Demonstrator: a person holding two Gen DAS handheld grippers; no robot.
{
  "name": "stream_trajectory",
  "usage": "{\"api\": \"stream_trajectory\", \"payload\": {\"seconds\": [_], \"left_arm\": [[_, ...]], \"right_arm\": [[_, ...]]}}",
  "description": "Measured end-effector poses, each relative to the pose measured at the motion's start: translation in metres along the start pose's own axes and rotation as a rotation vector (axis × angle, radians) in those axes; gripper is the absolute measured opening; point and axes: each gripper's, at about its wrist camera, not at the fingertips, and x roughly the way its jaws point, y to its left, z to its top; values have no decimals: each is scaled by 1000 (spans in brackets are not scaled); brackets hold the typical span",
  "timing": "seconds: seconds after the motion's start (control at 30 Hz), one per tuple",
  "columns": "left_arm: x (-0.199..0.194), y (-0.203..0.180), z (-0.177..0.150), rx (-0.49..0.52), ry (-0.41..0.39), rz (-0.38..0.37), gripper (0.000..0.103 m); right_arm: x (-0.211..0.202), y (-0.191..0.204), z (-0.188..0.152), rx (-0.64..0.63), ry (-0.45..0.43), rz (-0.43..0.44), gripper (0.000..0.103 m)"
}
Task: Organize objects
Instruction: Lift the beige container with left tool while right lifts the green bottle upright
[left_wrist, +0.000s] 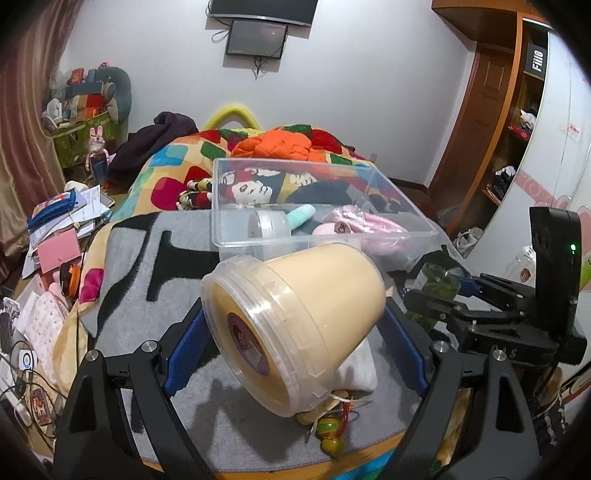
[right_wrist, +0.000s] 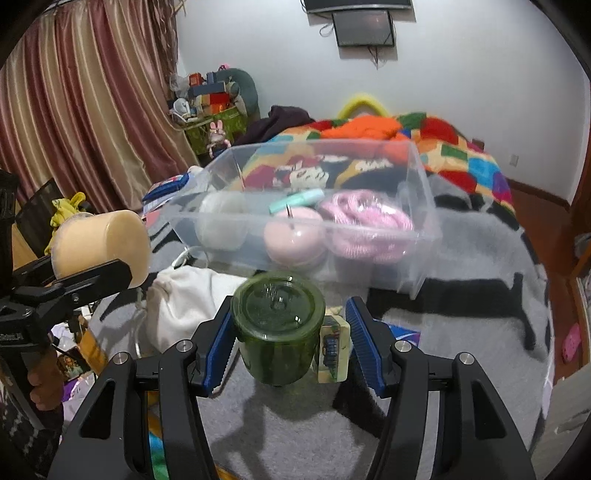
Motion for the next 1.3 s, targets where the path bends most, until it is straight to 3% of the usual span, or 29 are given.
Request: {"api": "stream_trajectory", "payload": {"seconds": [0.23,0.4,0.5,0.57,0.77,0.83,0.9,1.3], "left_arm": [[4,2,-4,-11,13,-7,88],[6,-1,-6,2,20,-3,88],[7,-4,-6,7,23,-5,88],[7,-4,-6,6,21,-7,88],[8,-3,-5,3,24,-5,88],[10,-1,-6,-4,28,-3,88],[12,1,-6,-13,34,-4,88],[14,3,-9,-13,39,-6,88]], "right_arm": [[12,-4,-2,-17,40,-54,57],[8,-9,-3,10,15,-41,54],[3,-11,-1,28,0,-13,30],[1,-11,2,31,1,12,26],[18,-7,2,26,86,31,30],[27,-8,0,52,115,65,45],[32,-6,0,63,113,69,52],[70,14,17,29,165,58,52]]}}
